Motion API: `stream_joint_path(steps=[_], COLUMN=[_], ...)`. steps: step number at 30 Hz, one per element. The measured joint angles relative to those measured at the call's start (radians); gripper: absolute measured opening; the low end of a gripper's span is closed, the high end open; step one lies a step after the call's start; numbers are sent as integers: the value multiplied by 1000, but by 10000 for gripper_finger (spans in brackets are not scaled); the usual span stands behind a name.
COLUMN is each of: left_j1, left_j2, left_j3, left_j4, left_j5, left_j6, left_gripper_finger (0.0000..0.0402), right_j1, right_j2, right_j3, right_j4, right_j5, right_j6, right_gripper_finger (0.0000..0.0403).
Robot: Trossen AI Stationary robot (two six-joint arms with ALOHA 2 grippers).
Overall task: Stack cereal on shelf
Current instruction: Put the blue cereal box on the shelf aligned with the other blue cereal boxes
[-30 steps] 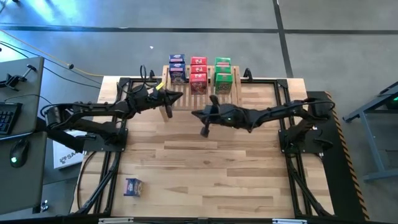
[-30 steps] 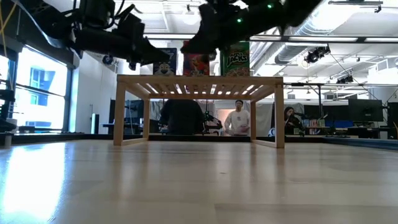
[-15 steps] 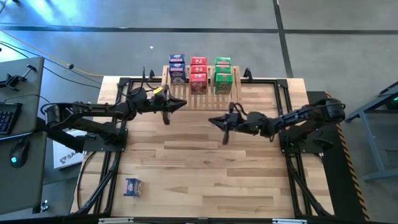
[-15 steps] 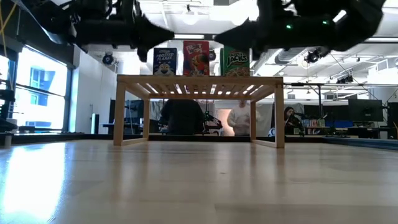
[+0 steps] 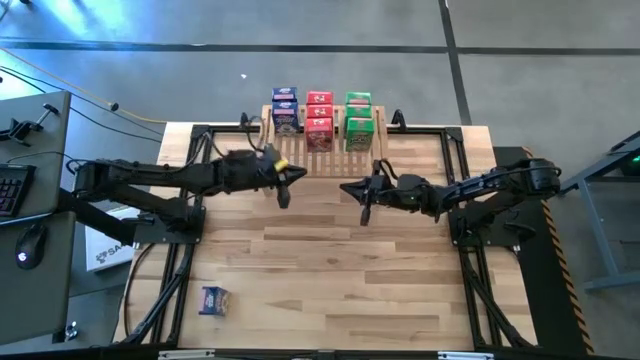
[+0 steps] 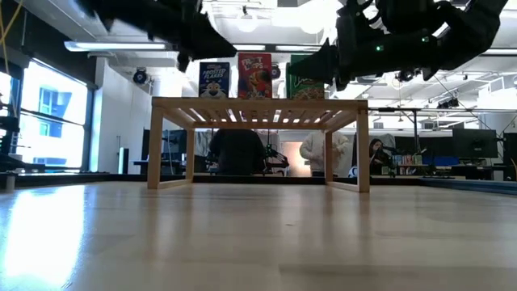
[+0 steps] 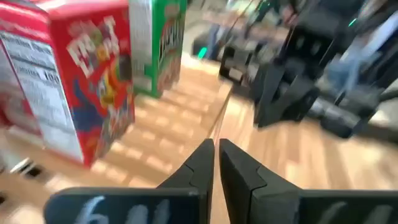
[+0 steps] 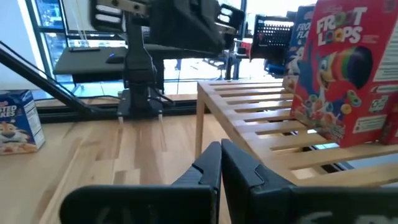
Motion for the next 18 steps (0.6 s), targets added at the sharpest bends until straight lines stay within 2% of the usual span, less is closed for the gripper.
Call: stream_joint_path(steps=[3,5,10,18], left_j1=[-69,-104,-188,-291], left_j2=[3,4,4,4], left_j3=[99,155,255,340], left_j4=[-250,-394,-651,-906], left_j5=[-129,-175,-151,-156], left_j6=[-39,-97,-273,-647], left_gripper_finger=[34,48,82,83], right_j1=[2,3,3,3], right_j2=[0,0,0,0], right_j3=[-1,-9,-22,-22], right_j4=[-6,-11,-25,-39], right_j5=[-2,-2,-2,-42], right_j6=[6,14,26,8], right_gripper_finger=[0,0,0,0])
